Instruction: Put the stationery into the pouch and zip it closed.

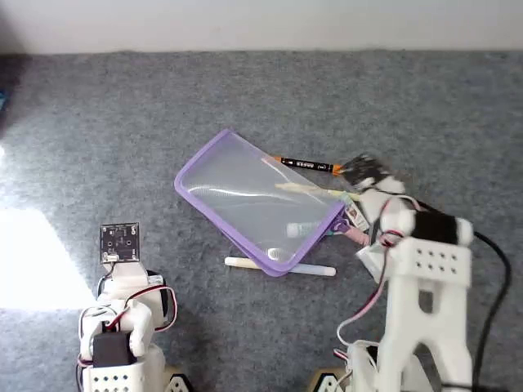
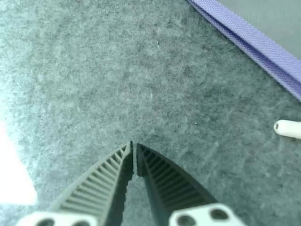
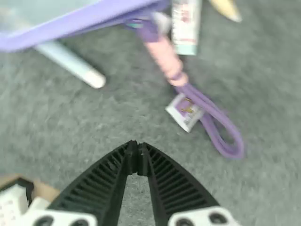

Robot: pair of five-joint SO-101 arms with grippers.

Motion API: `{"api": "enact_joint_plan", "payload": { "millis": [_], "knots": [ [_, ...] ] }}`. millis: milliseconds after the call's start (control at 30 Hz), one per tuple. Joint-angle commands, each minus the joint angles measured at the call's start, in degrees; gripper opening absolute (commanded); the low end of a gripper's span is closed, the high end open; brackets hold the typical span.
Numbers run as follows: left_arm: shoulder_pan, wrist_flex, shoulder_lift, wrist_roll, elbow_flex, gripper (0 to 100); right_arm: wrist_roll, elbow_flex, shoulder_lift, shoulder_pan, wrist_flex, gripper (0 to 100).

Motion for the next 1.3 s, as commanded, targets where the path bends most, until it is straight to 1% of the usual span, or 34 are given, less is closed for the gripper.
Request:
{"api": "enact_joint_plan", "payload": {
  "millis": [0, 100, 167, 400, 500, 767, 867, 1000, 1133, 1200, 1267],
  "knots": [
    [-0.18, -1.05, -0.53, -0.26, -1.19, 2, 1.58, -3.16, 3.38, -4.18, -1.1, 7.9],
    [-0.18, -1.05, -0.53, -0.26, -1.19, 2, 1.05, -3.16, 6.99, -5.49, -4.26, 20.1],
    [-0.18, -1.05, -0.53, -0.26, -1.19, 2, -1.67, -3.16, 8.92, -5.41, -7.87, 23.9],
    [-0.18, -1.05, -0.53, -0.26, -1.19, 2, -2.64, -3.16, 13.76, -5.76, -18.51, 19.7],
    [-0.18, -1.05, -0.53, -0.26, -1.19, 2, -2.64, -3.16, 17.01, -5.49, -21.76, 19.5],
    [-0.18, -1.05, -0.53, -0.26, -1.19, 2, -2.9, -3.16, 26.07, -5.67, -23.69, 19.5],
    [-0.18, -1.05, -0.53, -0.26, -1.19, 2, -2.9, -3.16, 28.53, -5.67, -25.89, 19.5],
    [-0.18, -1.05, -0.53, -0.26, -1.19, 2, -2.9, -3.16, 30.81, -5.67, -28.18, 19.4],
    [-0.18, -1.05, -0.53, -0.26, -1.19, 2, -2.99, -3.16, 31.87, -5.67, -28.26, 19.2],
    [-0.18, -1.05, -0.53, -0.26, -1.19, 2, -2.99, -3.16, 31.87, -5.76, -28.35, 16.3],
    [-0.18, -1.05, -0.53, -0.26, -1.19, 2, -2.99, -3.16, 31.87, -6.02, -29.23, 11.1]
  ]
}}
